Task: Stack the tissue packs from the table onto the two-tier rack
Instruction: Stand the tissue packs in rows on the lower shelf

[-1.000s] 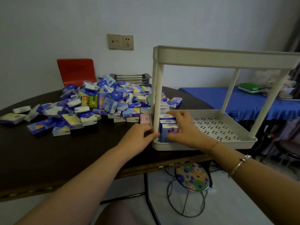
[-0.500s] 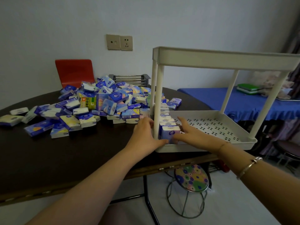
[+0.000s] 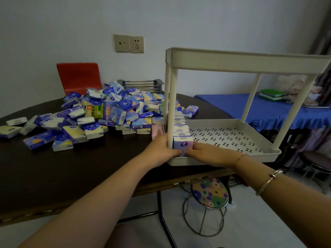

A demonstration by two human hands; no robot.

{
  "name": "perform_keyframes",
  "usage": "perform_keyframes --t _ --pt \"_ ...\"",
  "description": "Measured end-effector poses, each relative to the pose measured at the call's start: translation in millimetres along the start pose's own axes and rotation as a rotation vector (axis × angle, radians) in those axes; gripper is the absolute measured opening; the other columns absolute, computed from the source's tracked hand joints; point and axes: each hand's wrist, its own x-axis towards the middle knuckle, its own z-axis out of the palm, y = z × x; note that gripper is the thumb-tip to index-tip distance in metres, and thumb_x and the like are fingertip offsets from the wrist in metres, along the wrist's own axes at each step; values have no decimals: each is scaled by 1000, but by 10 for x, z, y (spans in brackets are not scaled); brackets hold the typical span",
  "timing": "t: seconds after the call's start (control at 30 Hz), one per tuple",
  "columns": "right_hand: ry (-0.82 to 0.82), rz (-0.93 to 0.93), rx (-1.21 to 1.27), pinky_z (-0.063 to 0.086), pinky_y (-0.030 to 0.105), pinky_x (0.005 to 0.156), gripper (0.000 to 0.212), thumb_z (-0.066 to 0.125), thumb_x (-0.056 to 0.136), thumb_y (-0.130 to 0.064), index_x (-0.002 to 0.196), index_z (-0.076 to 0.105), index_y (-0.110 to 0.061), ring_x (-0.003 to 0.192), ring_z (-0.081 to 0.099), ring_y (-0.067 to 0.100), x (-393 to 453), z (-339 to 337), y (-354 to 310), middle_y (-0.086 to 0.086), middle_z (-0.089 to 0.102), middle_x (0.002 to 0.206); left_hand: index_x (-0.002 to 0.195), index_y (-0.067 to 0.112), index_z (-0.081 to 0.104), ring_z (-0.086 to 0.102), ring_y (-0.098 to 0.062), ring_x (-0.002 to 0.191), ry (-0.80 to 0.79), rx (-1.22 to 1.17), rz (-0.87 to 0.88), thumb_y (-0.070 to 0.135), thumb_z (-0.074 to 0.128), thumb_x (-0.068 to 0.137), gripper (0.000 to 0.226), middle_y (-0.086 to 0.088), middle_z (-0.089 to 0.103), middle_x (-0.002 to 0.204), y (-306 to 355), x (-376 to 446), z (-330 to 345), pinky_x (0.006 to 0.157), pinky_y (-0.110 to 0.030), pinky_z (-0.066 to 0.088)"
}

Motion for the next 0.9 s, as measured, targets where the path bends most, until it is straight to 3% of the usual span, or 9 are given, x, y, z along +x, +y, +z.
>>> perform_keyframes --t 0.07,0.17,0.27,0.37,0.47,0.6,0.73,0.9 --pt "21 16 -30 36 43 107 73 41 79 -64 136 45 -19 123 49 23 -47 -20 -30 4 50 136 140 18 41 44 -14 127 -11 7 -39 17 74 80 69 8 46 136 -15 2 -21 104 -25 32" --pt "82 24 -27 35 41 107 47 40 96 -38 135 43 -12 122 48 24 -184 -92 -65 10 48 138 144 19 36 41 -15 131 -9 31 -58 24 76 77 78 2 43 145 -60 9 -78 110 -33 34" --pt "277 20 -78 35 31 103 50 43 96 -31 142 34 -15 127 45 20 -374 -105 -80 6 42 145 150 22 26 34 -13 137 -2 33 -26 22 75 78 87 2 36 151 -74 -13 -141 113 -33 28" --pt "539 -73 -86 41 22 87 37 49 92 -27 128 46 -20 112 50 12 -558 -53 -115 -2 52 129 150 19 21 30 -9 139 33 16 4 22 73 81 87 4 32 153 -139 -72 -226 107 -23 24" --pt "641 -205 -87 37 14 71 19 51 89 -25 108 50 -27 94 49 4 -672 24 -261 -8 55 108 150 19 23 30 -9 139 108 27 -4 32 71 82 85 4 33 153 -300 -142 -344 98 -19 23" --pt "623 -324 10 39 15 67 14 50 88 -22 101 54 -27 85 52 3 -689 160 -618 -10 57 95 146 20 32 33 -12 138 239 83 -59 34 70 83 75 5 41 147 -539 -263 -579 106 -26 26" --pt "529 -401 136 44 13 65 15 53 87 -18 98 56 -28 78 55 3 -542 370 -1001 -9 59 88 143 21 37 19 -18 145 363 248 -89 34 66 86 65 1 41 148 -822 -415 -903 118 -43 19" --pt "412 -449 193 47 15 69 14 54 87 -17 97 54 -27 80 56 3 -81 645 -1367 -7 59 90 146 24 31 11 -19 147 488 492 -117 32 62 89 65 0 31 153 -1113 -663 -1343 119 -43 14"
